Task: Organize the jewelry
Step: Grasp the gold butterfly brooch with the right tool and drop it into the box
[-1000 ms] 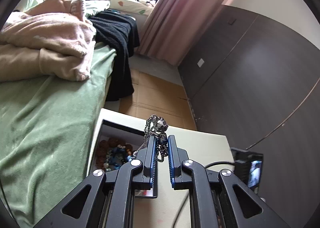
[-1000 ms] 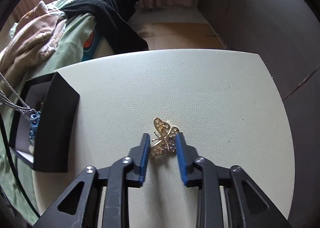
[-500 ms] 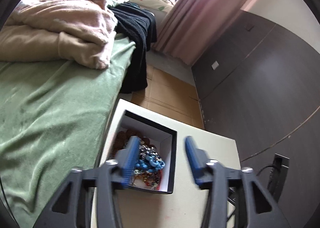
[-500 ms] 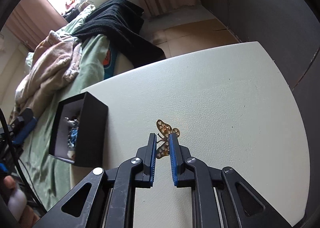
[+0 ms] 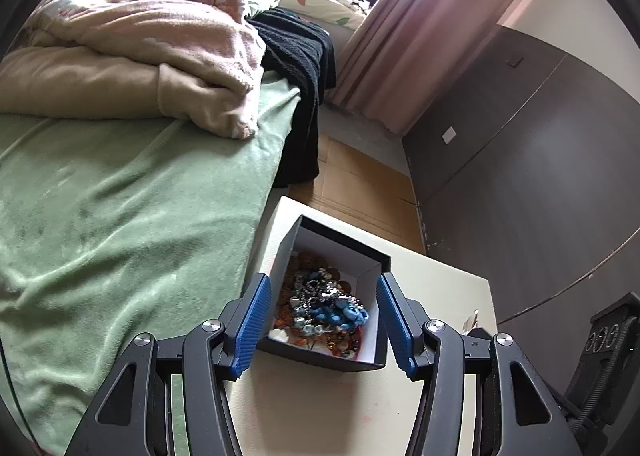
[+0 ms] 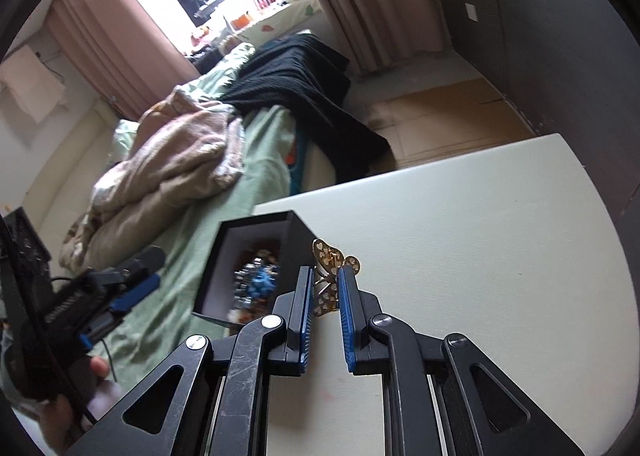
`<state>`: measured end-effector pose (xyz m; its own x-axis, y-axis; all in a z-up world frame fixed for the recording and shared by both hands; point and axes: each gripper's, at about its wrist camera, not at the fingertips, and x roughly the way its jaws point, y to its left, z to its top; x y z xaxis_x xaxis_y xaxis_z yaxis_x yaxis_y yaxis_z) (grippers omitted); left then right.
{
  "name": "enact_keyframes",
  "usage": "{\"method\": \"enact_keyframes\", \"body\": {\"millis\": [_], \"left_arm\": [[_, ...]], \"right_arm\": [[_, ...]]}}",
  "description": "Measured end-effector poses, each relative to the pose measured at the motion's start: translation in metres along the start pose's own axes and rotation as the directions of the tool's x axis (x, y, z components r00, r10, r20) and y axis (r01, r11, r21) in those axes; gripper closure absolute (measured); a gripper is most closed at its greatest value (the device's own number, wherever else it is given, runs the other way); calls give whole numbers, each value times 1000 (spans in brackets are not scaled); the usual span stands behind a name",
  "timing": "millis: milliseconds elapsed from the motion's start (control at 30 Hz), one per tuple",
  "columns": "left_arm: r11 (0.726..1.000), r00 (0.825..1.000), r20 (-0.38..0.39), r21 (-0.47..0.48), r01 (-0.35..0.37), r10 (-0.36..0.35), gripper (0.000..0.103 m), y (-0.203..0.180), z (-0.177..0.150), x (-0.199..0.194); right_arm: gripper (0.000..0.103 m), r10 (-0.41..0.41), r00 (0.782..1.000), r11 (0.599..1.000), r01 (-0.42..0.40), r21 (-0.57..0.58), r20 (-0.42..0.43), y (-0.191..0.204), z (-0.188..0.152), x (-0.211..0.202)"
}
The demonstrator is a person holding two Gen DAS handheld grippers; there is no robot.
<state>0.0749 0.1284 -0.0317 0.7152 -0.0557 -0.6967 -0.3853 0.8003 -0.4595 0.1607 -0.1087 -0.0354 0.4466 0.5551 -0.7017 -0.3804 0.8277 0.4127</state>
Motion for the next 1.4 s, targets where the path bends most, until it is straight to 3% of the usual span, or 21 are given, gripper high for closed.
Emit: {"method": "enact_keyframes", "body": {"millis": [133, 400, 600, 633, 667, 733, 1167, 1400], "left_arm": [[1000, 1000, 3, -10, -1, 1, 47, 8, 1, -5], [1000, 1000, 6, -30, -6, 7, 47, 20, 3, -12], [999, 1000, -1, -42, -7, 6, 47, 23, 3, -12], [999, 1000, -3, -39, -7, 7, 47, 23, 3, -12], [999, 1000, -5, -36, -8, 7, 47, 22, 3, -12], [999, 1000, -7, -31, -6, 6, 47, 20, 2, -12], [999, 1000, -4, 37, 1, -1, 46, -3, -13, -19], [992, 998, 60, 127, -10, 2, 28, -26, -27, -34]], "right_arm": [[89, 73, 997, 997, -73, -7, 25, 18, 1, 1], [89, 135, 991, 991, -135, -13, 6, 40, -3, 15], [88, 235, 972, 972, -235, 2, 0, 54, -3, 33], [78, 234, 972, 972, -234, -23, -9, 59, -3, 35], [59, 224, 974, 974, -224, -31, -19, 62, -5, 37], [42, 202, 979, 979, -202, -31, -20, 61, -7, 35], [40, 131, 991, 987, -134, 90, 37, 9, -6, -12], [32, 65, 996, 993, -71, 92, 63, -7, -13, -43]]}}
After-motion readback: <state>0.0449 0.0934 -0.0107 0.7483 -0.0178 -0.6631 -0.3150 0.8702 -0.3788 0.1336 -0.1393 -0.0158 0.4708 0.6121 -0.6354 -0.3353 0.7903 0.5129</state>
